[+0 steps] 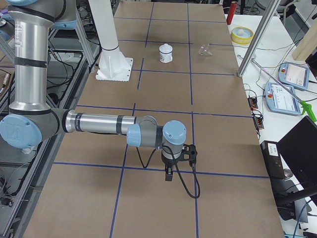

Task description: Place funnel on cup

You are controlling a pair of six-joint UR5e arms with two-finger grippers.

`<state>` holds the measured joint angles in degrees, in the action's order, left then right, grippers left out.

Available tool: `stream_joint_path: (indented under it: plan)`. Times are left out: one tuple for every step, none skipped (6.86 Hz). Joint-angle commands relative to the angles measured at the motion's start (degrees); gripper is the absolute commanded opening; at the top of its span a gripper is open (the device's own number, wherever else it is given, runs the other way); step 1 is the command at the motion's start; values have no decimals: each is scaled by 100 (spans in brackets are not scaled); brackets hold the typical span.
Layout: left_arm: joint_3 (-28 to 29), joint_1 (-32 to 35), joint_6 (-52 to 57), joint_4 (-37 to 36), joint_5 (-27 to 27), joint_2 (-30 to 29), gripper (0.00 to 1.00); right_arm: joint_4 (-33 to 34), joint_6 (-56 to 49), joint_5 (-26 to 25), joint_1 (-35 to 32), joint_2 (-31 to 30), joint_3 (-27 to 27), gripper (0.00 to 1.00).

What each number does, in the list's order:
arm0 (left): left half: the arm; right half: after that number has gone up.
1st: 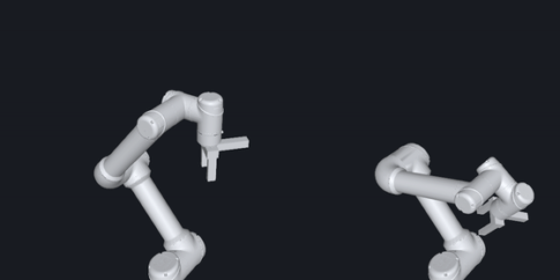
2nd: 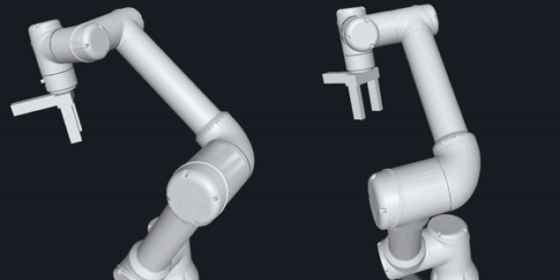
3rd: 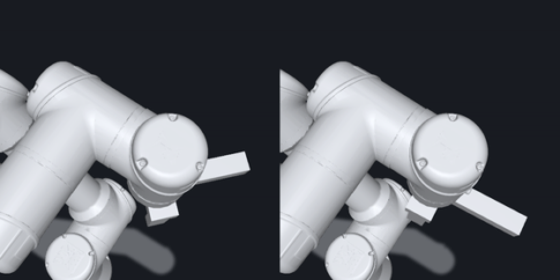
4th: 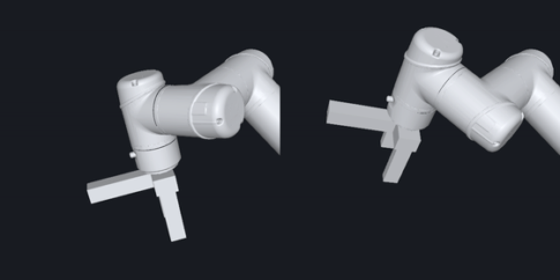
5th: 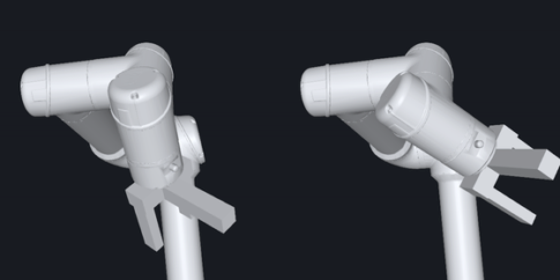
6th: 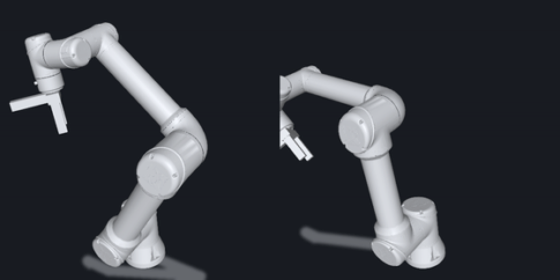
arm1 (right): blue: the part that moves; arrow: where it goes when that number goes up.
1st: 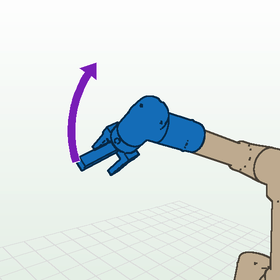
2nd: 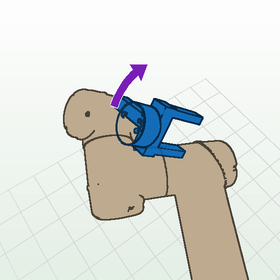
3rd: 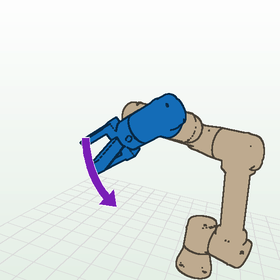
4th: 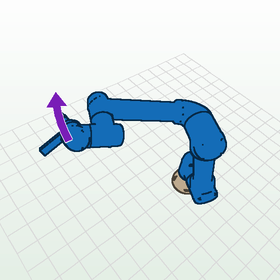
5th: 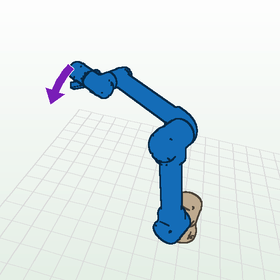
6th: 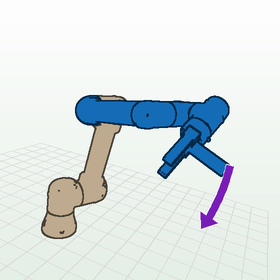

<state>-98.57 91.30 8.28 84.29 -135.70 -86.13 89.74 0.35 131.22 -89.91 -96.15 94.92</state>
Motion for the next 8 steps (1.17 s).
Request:
stream_joint_path:
  plan:
    - [-31,2,7,9,-43,-96,100,0,0,0,0,0,0,100]
    - [-13,2,7,17,-44,-88,100,0,0,0,0,0,0,100]
    - [-144,-7,16,35,-113,-114,100,0,0,0,0,0,0,100]
    - [-267,-59,7,200,-166,-175,100,0,0,0,0,0,0,100]
    - [-425,-77,-1,481,-158,-393,100,0,0,0,0,0,0,100]
    - [-409,-86,16,692,-97,-648,100,0,0,0,0,0,0,100]
    - [-261,-77,7,1112,-88,-1025,100,0,0,0,0,0,-9,100]
    - [-146,-77,-10,1821,-62,-1133,100,0,0,0,0,0,0,100]
